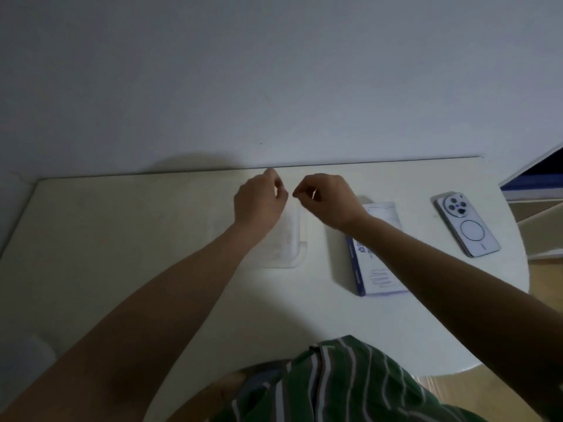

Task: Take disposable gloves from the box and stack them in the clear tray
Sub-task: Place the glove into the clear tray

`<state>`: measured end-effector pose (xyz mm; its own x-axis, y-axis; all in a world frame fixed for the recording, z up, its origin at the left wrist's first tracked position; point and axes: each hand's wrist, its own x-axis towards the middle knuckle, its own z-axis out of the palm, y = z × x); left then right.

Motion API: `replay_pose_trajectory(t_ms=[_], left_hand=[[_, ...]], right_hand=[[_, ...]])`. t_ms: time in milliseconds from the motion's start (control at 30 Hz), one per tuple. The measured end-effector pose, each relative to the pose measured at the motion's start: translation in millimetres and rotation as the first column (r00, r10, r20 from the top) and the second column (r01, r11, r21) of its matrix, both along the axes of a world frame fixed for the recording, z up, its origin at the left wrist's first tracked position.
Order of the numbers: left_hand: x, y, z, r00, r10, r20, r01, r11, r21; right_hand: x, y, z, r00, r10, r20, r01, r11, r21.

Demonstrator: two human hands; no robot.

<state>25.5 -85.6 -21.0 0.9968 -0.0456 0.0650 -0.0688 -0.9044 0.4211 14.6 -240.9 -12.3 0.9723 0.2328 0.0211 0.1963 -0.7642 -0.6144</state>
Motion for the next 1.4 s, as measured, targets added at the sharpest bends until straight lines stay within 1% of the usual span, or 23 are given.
replay_pose_trajectory(t_ms=[67,133,200,267,400,500,600,733,767,800,867,900,933,967,1000,1067,1100,1133,1167,1267,1300,1333,1400], left_hand=[[-7.6,-34.7,6.1,0.997,-0.075,-0.01,0.073,0.992,-0.107],[-18.5,-69.7,4.7,0.98,-0.187,-0.061,0.175,0.971,-0.162],[-29.2,-101.9,-5.2,0.941,-0.299,-0.159,0.272,0.947,-0.17],[-38.6,-124.9,-21.1,0.886,-0.368,-0.28,0.34,0.929,-0.146],[-54.8,-147.4,-53.2,0.814,-0.368,-0.449,0.381,0.922,-0.066],[-61.9,-152.1,-66.2,0.805,-0.326,-0.496,0.332,0.94,-0.08],[-63.9,-156.2,-71.3,0.815,-0.27,-0.514,0.282,0.958,-0.055],[-64.4,-159.4,-74.7,0.816,-0.224,-0.532,0.237,0.97,-0.045],[-64.6,-160.1,-75.1,0.814,-0.219,-0.537,0.234,0.971,-0.042],[-64.6,-160.9,-75.3,0.813,-0.213,-0.542,0.228,0.973,-0.04],[-64.5,-161.7,-75.0,0.813,-0.199,-0.548,0.217,0.976,-0.031],[-64.3,-162.3,-74.6,0.814,-0.196,-0.547,0.218,0.976,-0.025],[-64.3,-163.0,-74.8,0.816,-0.194,-0.545,0.221,0.975,-0.017],[-64.2,-164.0,-74.7,0.817,-0.192,-0.543,0.224,0.975,-0.009],[-64.3,-164.1,-75.0,0.817,-0.191,-0.544,0.226,0.974,-0.003],[-64.1,-164.9,-74.1,0.815,-0.186,-0.549,0.225,0.974,0.004],[-63.7,-165.1,-74.1,0.812,-0.186,-0.553,0.225,0.974,0.003],[-63.0,-165.4,-73.6,0.809,-0.188,-0.557,0.228,0.974,0.002],[-62.7,-165.6,-72.9,0.804,-0.191,-0.563,0.229,0.973,-0.002],[-61.7,-165.3,-74.1,0.796,-0.188,-0.576,0.229,0.973,-0.001],[-61.4,-165.0,-73.9,0.791,-0.192,-0.581,0.233,0.972,-0.004],[-59.8,-164.5,-73.7,0.783,-0.202,-0.588,0.243,0.97,-0.009],[-55.8,-162.4,-71.6,0.769,-0.227,-0.598,0.258,0.966,-0.034]], right_hand=[[-8.2,-39.1,-3.9,0.993,-0.107,-0.041,0.107,0.994,-0.009],[-21.8,-78.0,-14.6,0.977,-0.181,-0.114,0.172,0.982,-0.085],[-39.7,-112.7,-27.9,0.951,-0.251,-0.182,0.223,0.961,-0.163],[-56.5,-136.2,-41.3,0.92,-0.312,-0.237,0.262,0.94,-0.219],[-73.2,-151.7,-60.8,0.889,-0.365,-0.278,0.296,0.919,-0.261],[-73.5,-146.6,-70.9,0.883,-0.366,-0.293,0.302,0.922,-0.241],[-70.2,-145.7,-75.9,0.903,-0.311,-0.295,0.281,0.949,-0.141],[-65.6,-153.7,-67.5,0.919,-0.219,-0.328,0.271,0.955,0.121],[-65.9,-156.7,-64.0,0.913,-0.2,-0.357,0.292,0.929,0.227],[-66.6,-160.1,-60.3,0.906,-0.187,-0.379,0.328,0.878,0.35],[-66.1,-165.1,-54.0,0.885,-0.205,-0.419,0.43,0.707,0.562],[-64.0,-167.5,-51.9,0.865,-0.221,-0.45,0.479,0.629,0.612],[-61.9,-169.8,-50.9,0.84,-0.228,-0.493,0.523,0.586,0.619],[-59.7,-172.7,-51.2,0.814,-0.213,-0.541,0.55,0.582,0.598],[-58.4,-174.4,-53.5,0.787,-0.181,-0.589,0.555,0.624,0.551],[-60.8,-175.9,-59.0,0.748,-0.118,-0.654,0.497,0.752,0.433],[-62.1,-175.4,-61.0,0.745,-0.114,-0.657,0.481,0.775,0.411],[-61.9,-175.0,-60.7,0.761,-0.126,-0.637,0.488,0.758,0.433],[-60.8,-174.8,-59.0,0.783,-0.136,-0.606,0.507,0.703,0.498],[-49.7,-178.1,-44.4,0.806,-0.136,-0.577,0.573,0.426,0.7],[-46.2,-181.3,-39.4,0.802,-0.121,-0.586,0.584,0.368,0.724],[-43.5,-184.9,-35.5,0.803,-0.103,-0.587,0.58,0.362,0.73],[-42.4,-190.7,-31.9,0.814,-0.061,-0.578,0.539,0.45,0.712]])
